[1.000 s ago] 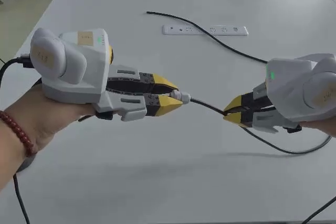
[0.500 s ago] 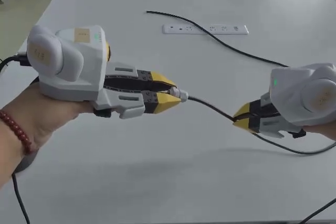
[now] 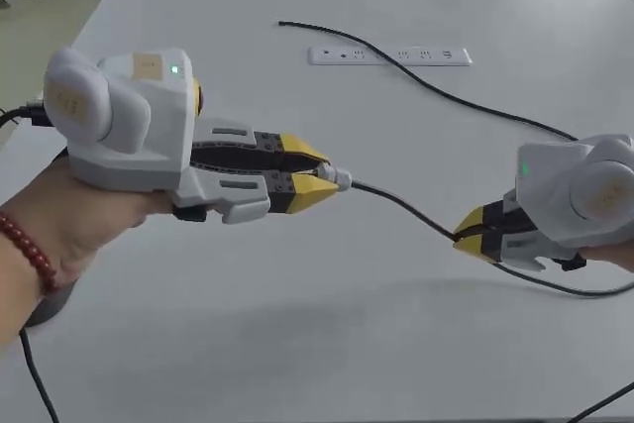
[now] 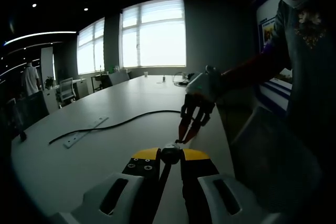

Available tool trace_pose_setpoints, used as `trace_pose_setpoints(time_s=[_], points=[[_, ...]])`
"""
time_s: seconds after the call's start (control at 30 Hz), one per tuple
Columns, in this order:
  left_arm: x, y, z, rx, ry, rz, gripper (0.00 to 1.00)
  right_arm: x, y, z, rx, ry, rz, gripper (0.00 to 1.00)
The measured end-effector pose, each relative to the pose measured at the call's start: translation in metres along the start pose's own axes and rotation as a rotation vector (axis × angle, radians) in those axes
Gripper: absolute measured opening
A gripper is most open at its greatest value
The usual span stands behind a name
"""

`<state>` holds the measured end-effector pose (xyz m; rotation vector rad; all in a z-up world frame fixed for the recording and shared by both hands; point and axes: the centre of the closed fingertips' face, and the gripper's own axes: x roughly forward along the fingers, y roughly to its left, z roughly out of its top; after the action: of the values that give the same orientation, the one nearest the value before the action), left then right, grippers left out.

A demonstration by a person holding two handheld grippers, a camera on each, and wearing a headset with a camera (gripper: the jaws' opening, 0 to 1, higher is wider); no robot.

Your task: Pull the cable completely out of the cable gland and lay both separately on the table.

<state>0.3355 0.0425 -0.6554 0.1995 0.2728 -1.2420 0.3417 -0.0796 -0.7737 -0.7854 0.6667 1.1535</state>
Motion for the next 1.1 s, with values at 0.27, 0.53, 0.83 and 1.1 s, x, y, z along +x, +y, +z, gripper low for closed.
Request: trace_pose_setpoints(time_s=[0.27, 0.53, 0.83, 1.1], points=[[-0.002, 0.002, 0.0, -0.005, -0.002, 0.007, 0.16, -0.003, -0.001, 0.002, 0.007, -0.007, -0.01, 0.0], [0.0, 0.0, 0.0, -0.003, 0.004, 0.004, 0.16, -0.012, -0.001, 0.049, 0.016, -0.154, -0.03, 0.3], [0.0, -0.001, 0.0, -0.001, 0.007, 0.004, 0.16, -0.028, 0.008, 0.117, -0.038, -0.291, -0.021, 0.46], [-0.001, -0.003, 0.0, -0.002, 0.005, 0.001, 0.16, -0.036, 0.016, 0.151, -0.12, -0.328, -0.01, 0.37]])
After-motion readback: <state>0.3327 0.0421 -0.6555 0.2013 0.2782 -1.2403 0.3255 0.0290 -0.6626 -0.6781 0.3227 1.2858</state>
